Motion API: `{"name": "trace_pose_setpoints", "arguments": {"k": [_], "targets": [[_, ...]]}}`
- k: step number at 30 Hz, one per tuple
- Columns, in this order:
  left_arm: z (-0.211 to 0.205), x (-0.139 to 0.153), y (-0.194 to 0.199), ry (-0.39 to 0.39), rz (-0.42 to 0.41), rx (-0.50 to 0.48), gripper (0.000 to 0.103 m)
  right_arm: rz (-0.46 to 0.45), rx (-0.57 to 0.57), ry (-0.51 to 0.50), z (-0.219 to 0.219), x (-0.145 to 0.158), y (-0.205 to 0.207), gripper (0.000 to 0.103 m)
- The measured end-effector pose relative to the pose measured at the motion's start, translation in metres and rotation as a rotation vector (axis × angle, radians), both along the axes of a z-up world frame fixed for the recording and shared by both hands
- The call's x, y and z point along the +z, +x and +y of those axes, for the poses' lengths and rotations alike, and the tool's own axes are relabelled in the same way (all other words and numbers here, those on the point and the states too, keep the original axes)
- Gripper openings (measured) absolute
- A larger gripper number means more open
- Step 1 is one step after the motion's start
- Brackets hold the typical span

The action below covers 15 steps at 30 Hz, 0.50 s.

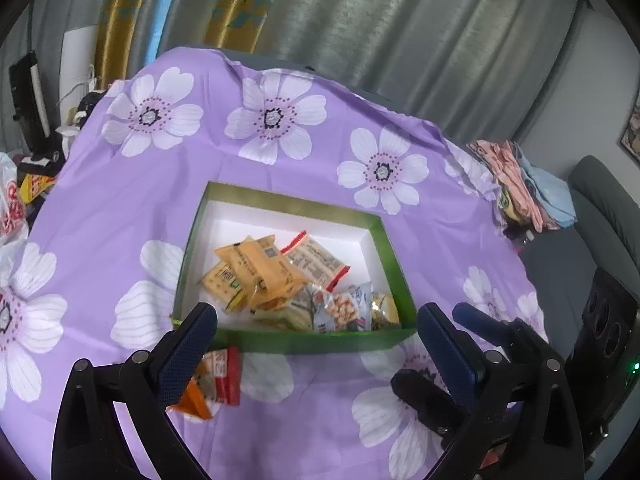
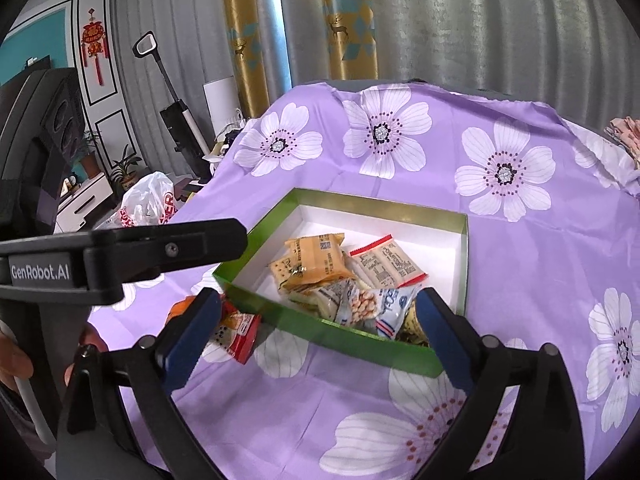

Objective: Organize snacks
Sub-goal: 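Withdraw the right gripper and move it to the orange bag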

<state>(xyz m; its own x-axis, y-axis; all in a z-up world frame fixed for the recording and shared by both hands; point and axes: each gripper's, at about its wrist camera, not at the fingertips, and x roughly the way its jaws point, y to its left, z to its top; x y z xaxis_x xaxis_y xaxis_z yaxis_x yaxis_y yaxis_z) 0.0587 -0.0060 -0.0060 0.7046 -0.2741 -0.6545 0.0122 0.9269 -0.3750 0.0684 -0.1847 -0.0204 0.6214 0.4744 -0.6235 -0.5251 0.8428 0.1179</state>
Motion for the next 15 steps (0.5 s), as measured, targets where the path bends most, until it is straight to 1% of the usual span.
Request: {"name": "trace_pose_setpoints", "arguments": {"k": [4,15], "targets": [[0.005,-0.002,-0.013,0.01,0.006,0.002,0.1,0.004,0.008,-0.002,0.002,0.001,-0.013,0.098],[0.031,-0.01,-0.043,-0.046,0.017,0.047,0.1,0.027,0.009,-0.009,0.007,-0.002,-0.035,0.098]]}}
